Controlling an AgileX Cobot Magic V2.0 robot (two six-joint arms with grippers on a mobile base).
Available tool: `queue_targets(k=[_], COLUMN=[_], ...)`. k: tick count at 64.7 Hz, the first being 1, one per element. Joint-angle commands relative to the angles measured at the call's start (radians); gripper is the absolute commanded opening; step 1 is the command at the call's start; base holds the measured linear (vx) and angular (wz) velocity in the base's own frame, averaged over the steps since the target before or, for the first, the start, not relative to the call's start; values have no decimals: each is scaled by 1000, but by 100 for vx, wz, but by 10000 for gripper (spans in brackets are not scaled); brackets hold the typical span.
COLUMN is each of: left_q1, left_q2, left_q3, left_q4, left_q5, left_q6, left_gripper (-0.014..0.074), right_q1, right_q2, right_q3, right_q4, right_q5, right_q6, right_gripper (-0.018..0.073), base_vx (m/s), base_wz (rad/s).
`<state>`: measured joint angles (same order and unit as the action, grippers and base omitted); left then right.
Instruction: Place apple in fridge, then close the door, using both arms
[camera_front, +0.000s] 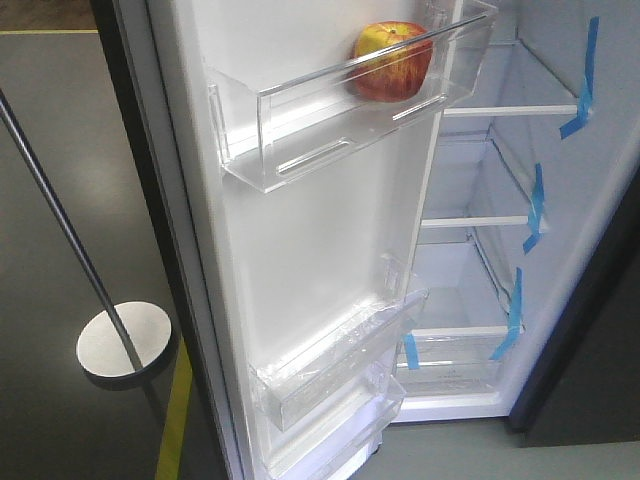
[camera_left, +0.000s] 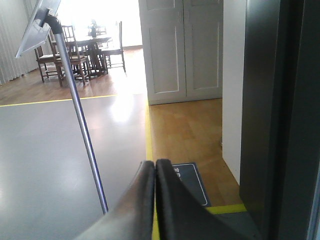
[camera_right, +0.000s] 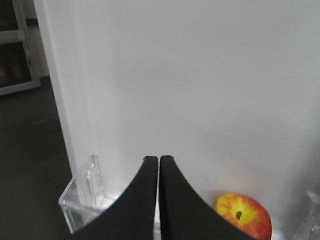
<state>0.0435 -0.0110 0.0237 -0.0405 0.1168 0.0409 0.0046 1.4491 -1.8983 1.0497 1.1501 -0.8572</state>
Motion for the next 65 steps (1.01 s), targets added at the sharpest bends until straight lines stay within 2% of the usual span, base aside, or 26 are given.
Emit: queue_targets(k=[1, 9, 18, 27, 36, 46, 51, 58, 65], left_q1=[-3, -3, -3, -3, -3, -3, -3, -3, -3], left_q2=[-15, -15, -15, -15, -15, -15, -15, -15, -15], left_q3=[-17, -17, -17, -17, -17, -19, -22, -24, -24], left_q4=[-9, -9, -9, -10, -10, -47, -75, -101, -174], left_q5=[-75, -76, -77, -85, -124, -157, -158, -179, -215], left_q6=[-3, -3, -5, -80, -245, -551, -671, -778, -893], left_gripper=[-6, -6, -6, -6, -6, -6, -6, -6, -6], right_q1=[-5, -5, -5, -5, -5, -5, -5, -5, -5], right_q2=[-65, -149, -282, -454, -639, -862, -961, -1086, -1160], right_q3=[16, 168, 445, 722, 959, 1170, 1253, 1321, 1342], right_q4=[-3, -23, -18, -18, -18, -18, -18, -22, -30], right_q5=[-16, -77, -183, -302, -369, -377, -376, -373, -371], right_q6=[25, 23, -12, -45, -57, -48, -20, 26, 57], right_gripper=[-6, -6, -6, -6, -6, -6, -6, -6, -6], base_vx=[0, 0, 0, 0, 0, 0, 0, 0, 0], base_wz=[0, 0, 0, 0, 0, 0, 0, 0, 0])
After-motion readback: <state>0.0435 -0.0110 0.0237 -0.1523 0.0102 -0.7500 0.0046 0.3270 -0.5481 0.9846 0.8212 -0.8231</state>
